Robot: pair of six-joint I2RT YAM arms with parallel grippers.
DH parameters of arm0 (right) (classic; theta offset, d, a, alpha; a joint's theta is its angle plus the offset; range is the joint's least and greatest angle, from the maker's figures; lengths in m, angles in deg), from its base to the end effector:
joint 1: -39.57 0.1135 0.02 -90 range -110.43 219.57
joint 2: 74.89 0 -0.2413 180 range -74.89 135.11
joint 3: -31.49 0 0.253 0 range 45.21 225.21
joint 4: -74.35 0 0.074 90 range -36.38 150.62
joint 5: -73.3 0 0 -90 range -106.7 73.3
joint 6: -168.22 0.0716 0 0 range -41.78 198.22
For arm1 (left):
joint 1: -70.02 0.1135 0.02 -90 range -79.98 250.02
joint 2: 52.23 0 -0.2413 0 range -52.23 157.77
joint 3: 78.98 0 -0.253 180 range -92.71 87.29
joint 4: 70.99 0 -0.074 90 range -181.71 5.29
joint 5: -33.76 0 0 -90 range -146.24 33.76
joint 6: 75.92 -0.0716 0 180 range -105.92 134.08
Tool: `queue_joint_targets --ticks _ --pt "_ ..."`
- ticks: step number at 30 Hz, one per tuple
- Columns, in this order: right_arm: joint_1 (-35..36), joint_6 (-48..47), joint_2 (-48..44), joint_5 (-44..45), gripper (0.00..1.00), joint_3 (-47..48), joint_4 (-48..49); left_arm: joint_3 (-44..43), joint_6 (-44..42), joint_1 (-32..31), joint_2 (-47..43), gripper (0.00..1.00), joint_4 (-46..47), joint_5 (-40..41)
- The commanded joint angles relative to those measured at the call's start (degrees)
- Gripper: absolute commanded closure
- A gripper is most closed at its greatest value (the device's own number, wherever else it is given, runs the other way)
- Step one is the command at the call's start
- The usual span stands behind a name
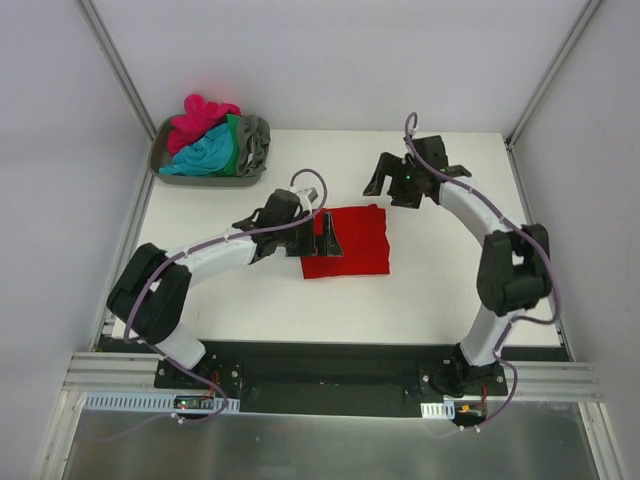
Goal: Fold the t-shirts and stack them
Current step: Put the neatly folded tshirt into the corner of the board with the right arm
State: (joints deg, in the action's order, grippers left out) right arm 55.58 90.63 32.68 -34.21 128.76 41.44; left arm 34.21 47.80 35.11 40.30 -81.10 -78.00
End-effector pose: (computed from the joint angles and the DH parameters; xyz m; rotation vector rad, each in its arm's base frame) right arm 0.4222 0.1436 0.2009 -0.2307 2.3479 0.6014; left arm 0.2903 -0.2349 0.1625 0.2555 2.3482 -1.0509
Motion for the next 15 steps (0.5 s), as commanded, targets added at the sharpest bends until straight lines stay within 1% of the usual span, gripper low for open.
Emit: queue_joint_targets --ticks 1,4,7,10,12,15 --pt "0.2 -2.8 -11.6 0.7 0.04 -7.7 -2.1 -2.7 -2.9 0.5 -5.3 0.01 -2.7 6.8" --pt "0.8 -2.3 -14.5 0.2 0.04 -14.6 -1.1 -7.1 -4.6 1.6 -2.4 0.01 -3.2 9.0" --pt "1.6 -2.3 -15.7 -0.1 0.04 -19.7 -0.8 -12.4 -4.7 4.8 3.4 0.01 -3.2 6.5" --pt "2.3 -1.5 -15.6 0.9 0.04 -21.8 -1.0 -17.4 -5.6 6.0 9.8 0.01 -3.2 5.1" --pt "2.2 -1.0 -14.8 1.0 0.04 -22.5 -0.9 -19.9 -5.3 6.5 13.7 0.01 -3.4 6.2" --pt "2.4 -0.5 -13.2 0.4 0.04 -22.8 -0.6 -19.5 -3.1 7.8 17.5 0.01 -3.4 6.0"
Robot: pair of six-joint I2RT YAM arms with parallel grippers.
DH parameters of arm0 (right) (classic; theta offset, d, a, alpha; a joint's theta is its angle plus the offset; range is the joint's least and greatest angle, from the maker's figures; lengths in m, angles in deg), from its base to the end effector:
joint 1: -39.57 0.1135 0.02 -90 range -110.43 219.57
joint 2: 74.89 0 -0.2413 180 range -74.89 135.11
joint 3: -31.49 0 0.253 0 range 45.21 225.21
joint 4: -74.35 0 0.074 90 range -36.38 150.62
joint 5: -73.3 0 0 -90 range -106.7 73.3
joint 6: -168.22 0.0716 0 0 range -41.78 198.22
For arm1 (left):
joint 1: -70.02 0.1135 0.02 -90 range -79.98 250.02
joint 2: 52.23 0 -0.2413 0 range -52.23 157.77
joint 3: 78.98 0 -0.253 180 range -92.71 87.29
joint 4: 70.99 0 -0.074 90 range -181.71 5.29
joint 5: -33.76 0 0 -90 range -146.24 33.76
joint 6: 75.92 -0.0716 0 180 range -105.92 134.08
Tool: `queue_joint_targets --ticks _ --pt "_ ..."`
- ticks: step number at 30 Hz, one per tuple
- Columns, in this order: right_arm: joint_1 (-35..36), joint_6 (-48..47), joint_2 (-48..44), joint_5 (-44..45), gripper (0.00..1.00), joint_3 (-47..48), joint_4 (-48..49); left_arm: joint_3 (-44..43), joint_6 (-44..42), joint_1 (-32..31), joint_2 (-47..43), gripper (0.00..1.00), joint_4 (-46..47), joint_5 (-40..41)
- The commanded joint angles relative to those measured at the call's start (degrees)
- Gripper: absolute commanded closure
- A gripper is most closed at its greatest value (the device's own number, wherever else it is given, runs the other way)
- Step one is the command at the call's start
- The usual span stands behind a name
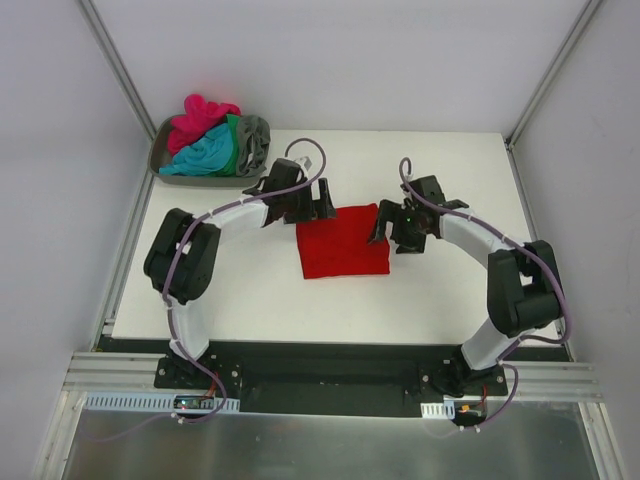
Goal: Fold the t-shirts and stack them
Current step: Put the neatly folded tshirt into the corner of the board with the right arm
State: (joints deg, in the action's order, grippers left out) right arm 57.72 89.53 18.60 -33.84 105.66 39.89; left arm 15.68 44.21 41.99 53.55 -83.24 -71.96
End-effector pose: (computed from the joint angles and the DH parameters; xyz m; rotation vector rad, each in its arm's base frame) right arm 0.3332 0.1314 0.1558 -0.2769 2.5321 0.5824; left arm 0.3819 -0.2253 0.1802 0.1282 2.2470 -0.8669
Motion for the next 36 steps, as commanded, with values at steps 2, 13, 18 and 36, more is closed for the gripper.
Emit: queue_joint_targets --ticks 2,13,18,36 --pt "0.5 0.8 1.8 -0.4 0.04 0.3 1.2 -0.6 0.7 1.5 6.1 0.01 -1.3 -0.4" --pt "1.7 3.5 6.5 0.3 0.11 -0.7 2.1 0.3 0.6 1.6 5.1 0.01 -1.3 -1.7" --pt "2.5 5.6 8.4 4.7 0.33 -0.9 2.3 1.4 -1.9 1.6 -0.4 0.01 -1.3 -1.6" --pt "-5.6 -0.9 -6.2 21.6 0.93 -7.8 -13.8 24.3 -4.3 1.6 -30.1 0.01 0.6 10.4"
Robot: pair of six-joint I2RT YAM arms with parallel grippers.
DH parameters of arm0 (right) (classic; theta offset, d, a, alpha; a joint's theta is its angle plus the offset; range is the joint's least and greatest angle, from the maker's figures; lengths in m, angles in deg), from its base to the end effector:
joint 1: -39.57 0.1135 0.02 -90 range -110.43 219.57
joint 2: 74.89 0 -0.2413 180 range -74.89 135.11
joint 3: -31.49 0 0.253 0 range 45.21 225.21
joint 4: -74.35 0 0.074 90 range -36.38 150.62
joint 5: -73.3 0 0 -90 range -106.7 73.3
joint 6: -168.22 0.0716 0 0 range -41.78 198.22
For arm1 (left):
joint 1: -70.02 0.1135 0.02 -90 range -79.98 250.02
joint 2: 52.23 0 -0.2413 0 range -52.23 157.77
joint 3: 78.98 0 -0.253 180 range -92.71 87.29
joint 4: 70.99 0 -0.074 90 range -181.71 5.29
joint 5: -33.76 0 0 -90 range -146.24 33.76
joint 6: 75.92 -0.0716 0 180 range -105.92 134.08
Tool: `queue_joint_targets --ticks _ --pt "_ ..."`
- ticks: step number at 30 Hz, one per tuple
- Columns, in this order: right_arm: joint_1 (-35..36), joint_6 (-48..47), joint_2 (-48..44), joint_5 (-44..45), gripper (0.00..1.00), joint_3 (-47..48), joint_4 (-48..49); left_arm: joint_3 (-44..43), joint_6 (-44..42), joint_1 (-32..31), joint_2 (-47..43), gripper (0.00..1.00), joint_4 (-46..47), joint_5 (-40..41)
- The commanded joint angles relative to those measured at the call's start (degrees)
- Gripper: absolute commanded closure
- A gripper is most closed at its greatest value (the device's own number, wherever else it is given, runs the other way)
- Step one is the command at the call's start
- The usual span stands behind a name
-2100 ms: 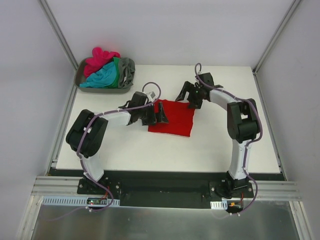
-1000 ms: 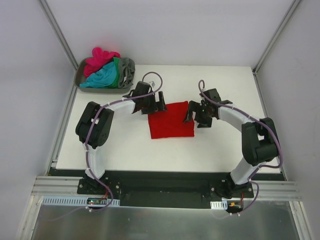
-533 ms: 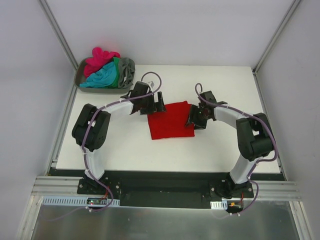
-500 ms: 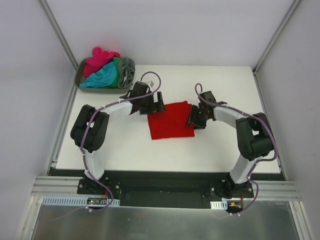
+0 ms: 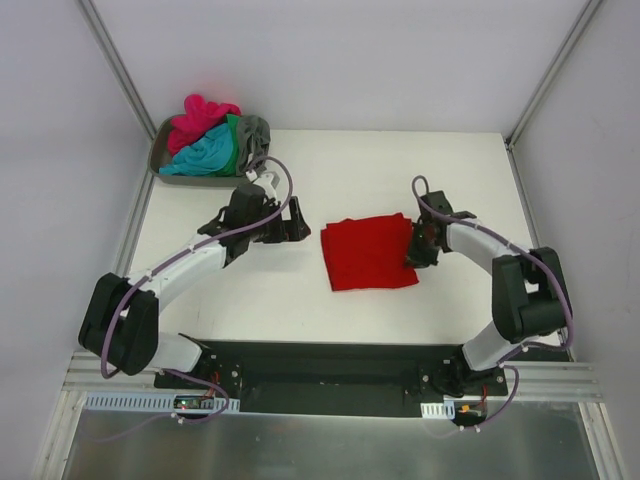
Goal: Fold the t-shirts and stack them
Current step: Put the neatly folded tshirt into the corner of the board with the right arm
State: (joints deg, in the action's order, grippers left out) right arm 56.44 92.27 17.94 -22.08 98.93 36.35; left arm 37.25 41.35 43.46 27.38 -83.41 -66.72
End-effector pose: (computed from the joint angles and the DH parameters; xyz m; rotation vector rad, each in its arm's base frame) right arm 0.3096 0.1009 0.1161 -0.0966 2.7022 0.2929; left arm 0.3046 -0.1668 0.2134 0.1042 2.1430 -0.7549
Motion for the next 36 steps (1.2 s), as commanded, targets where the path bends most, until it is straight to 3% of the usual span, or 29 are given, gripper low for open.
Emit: queue_joint_targets --ticks 1,7,12,19,26,36 --pt "-5.8 -4.2 -6.6 11.9 0.92 -1.3 -11.7 3.2 -1.8 0.1 -4.6 0.01 0.8 5.9" --pt "-14.0 -12.1 -5.7 21.6 0.97 1.9 -18.6 4.4 -3.5 0.2 -6.6 0.01 0.9 8.4" --pt "-19.7 -15.5 -2.1 35.4 1.0 5.0 -24.5 5.6 -3.8 0.9 -8.4 0.01 0.9 9.6" --pt "-27.8 -21.5 -1.6 39.6 1.0 7.1 -19.9 7.0 -4.3 1.5 -10.9 0.01 1.2 11.6" --pt "-32.9 -19.4 0.9 46.7 1.0 8.1 -19.4 7.1 -4.1 2.2 -10.7 0.01 1.1 12.5" --pt "-35.8 -17.3 0.8 44.1 0.97 8.2 -18.1 7.2 -3.4 2.5 -10.5 0.01 1.1 12.3"
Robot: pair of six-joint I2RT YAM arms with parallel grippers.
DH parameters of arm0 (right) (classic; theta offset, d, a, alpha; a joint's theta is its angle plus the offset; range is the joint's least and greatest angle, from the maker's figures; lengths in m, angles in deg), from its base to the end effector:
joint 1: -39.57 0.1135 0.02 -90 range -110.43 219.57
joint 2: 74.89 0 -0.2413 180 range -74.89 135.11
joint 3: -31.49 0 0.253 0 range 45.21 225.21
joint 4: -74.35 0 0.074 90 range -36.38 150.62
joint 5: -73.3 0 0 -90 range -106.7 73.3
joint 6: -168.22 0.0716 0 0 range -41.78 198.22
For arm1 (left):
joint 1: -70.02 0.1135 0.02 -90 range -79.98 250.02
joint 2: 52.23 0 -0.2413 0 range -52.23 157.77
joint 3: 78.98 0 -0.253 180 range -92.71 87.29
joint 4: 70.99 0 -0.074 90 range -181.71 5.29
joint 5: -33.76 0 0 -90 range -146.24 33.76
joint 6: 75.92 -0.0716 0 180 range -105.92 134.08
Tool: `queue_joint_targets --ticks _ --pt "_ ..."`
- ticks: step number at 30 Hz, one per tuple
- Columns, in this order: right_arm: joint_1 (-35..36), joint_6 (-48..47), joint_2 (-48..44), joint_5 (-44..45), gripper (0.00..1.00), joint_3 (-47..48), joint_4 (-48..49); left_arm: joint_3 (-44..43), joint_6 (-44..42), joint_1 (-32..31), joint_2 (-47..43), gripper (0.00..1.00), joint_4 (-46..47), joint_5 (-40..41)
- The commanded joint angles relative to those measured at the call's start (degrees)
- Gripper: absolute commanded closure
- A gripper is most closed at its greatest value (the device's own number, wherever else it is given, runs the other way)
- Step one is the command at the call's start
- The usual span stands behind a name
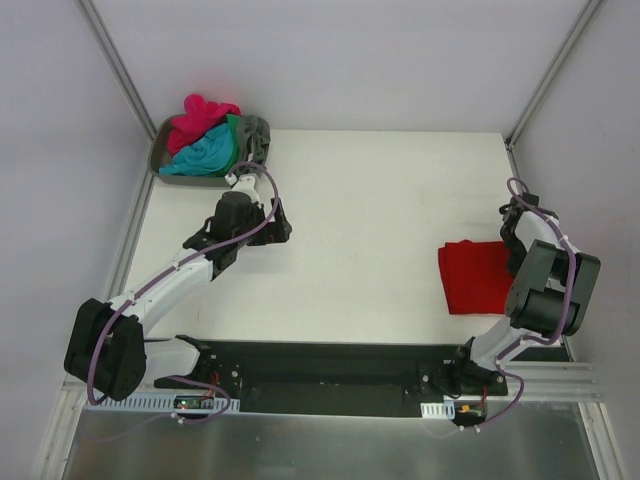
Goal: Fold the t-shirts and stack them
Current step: Put the neatly folded tshirt into the corner of the board with the right arm
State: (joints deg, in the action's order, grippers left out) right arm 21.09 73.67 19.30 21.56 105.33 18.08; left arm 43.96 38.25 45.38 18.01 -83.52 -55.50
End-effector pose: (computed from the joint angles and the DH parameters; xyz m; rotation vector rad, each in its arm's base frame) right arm 0.2752 -0.1387 0.1395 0.4639 2.8347 -1.0427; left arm 0.2876 -0.1309 0.2197 0.0001 2.0595 -0.5226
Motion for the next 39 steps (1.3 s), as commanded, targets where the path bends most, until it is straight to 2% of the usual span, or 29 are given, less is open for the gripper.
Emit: queue_joint_targets --ticks 1,9,15,21,28,29,30,33,35,39 --pt "-0.8 1.8 -0.4 0.2 0.98 1.8 0.3 0.6 -0.3 0.6 -1.3 0.01 1.2 1.0" --pt "-2.4 3.9 1.3 -6.2 0.99 2.6 2.4 1.2 0.4 0.6 -2.8 0.01 1.2 1.0" --pt "-3.8 8.1 5.1 -5.7 0.99 4.4 1.9 1.4 0.5 0.6 -3.3 0.01 1.2 2.3" --pt "-6.0 8.3 9.6 -6.6 0.99 8.0 1.9 1.2 0.7 0.9 -3.4 0.01 1.1 2.3" --pt "-7.0 8.2 10.1 -9.8 0.99 8.3 3.0 1.1 1.1 1.2 -3.4 0.01 1.0 2.1" --pt "-7.1 8.2 9.8 -10.0 0.98 7.9 2.9 1.1 1.2 1.2 -3.4 0.01 1.0 1.9" --pt "-7.1 8.6 9.4 -10.0 0.91 7.5 2.7 1.1 1.2 1.3 -3.4 0.01 1.0 1.7" --pt "-7.1 9.0 6.8 -9.7 0.57 6.8 2.3 1.0 1.3 1.3 -3.4 0.01 0.9 0.9" --pt "-7.1 8.6 4.2 -10.1 0.42 6.9 1.8 1.1 1.5 1.3 -3.7 0.01 1.0 0.5" --pt "-6.0 6.9 -2.8 -10.5 0.27 6.9 0.0 1.2 2.0 1.3 -4.1 0.01 1.0 -0.6"
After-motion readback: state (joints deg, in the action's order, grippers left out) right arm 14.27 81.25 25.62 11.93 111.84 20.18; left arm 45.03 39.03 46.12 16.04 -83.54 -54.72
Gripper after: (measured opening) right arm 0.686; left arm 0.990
